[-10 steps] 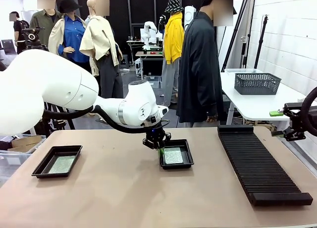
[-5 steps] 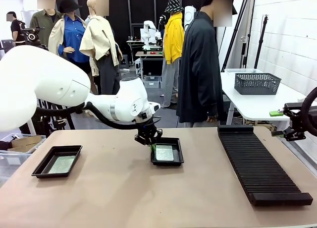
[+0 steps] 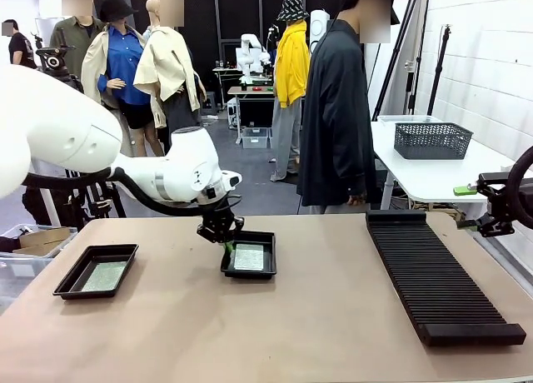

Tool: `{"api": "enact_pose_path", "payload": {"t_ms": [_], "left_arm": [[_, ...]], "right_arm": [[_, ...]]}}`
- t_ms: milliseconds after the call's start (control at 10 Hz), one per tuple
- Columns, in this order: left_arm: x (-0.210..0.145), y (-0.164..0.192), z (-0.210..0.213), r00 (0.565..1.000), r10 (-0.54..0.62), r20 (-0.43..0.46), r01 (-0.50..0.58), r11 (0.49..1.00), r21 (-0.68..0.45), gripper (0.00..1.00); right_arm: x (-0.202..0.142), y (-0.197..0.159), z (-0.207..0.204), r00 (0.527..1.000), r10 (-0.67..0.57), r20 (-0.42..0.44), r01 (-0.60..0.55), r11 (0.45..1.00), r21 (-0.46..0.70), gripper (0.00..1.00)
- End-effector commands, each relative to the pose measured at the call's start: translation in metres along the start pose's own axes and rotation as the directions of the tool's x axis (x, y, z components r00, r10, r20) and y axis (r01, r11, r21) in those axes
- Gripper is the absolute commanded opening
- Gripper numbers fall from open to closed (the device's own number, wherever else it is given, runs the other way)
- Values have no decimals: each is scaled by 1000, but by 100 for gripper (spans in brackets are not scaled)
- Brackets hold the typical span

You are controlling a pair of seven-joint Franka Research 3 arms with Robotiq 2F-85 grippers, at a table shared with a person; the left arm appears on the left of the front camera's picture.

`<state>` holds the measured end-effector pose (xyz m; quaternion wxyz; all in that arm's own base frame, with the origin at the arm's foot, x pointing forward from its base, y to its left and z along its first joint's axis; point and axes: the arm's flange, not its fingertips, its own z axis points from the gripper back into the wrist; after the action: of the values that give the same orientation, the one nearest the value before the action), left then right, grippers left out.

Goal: Inspect and transfer BCBs to ESD trays.
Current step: Pick up the ESD tray and place it on the left side of the table.

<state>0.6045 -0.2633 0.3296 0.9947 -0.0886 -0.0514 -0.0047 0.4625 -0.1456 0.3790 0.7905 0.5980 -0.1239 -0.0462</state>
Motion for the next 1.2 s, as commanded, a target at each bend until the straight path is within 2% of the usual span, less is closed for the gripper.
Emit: {"api": "enact_pose_path", "payload": {"t_ms": [0,600,1100], "left_arm": [[-12,32,11,1000,-14,5,14,1000,-24,0],[-30,98,29,1000,-18,6,18,999,34,0],[-48,140,32,998,-56,-11,57,992,115,0]], "right_arm": [[-4,1,-2,1000,0,4,0,1000,-7,100],[-4,1,-2,1000,0,4,0,1000,-7,100],[-4,1,-2,1000,0,4,0,1000,-7,100]]}}
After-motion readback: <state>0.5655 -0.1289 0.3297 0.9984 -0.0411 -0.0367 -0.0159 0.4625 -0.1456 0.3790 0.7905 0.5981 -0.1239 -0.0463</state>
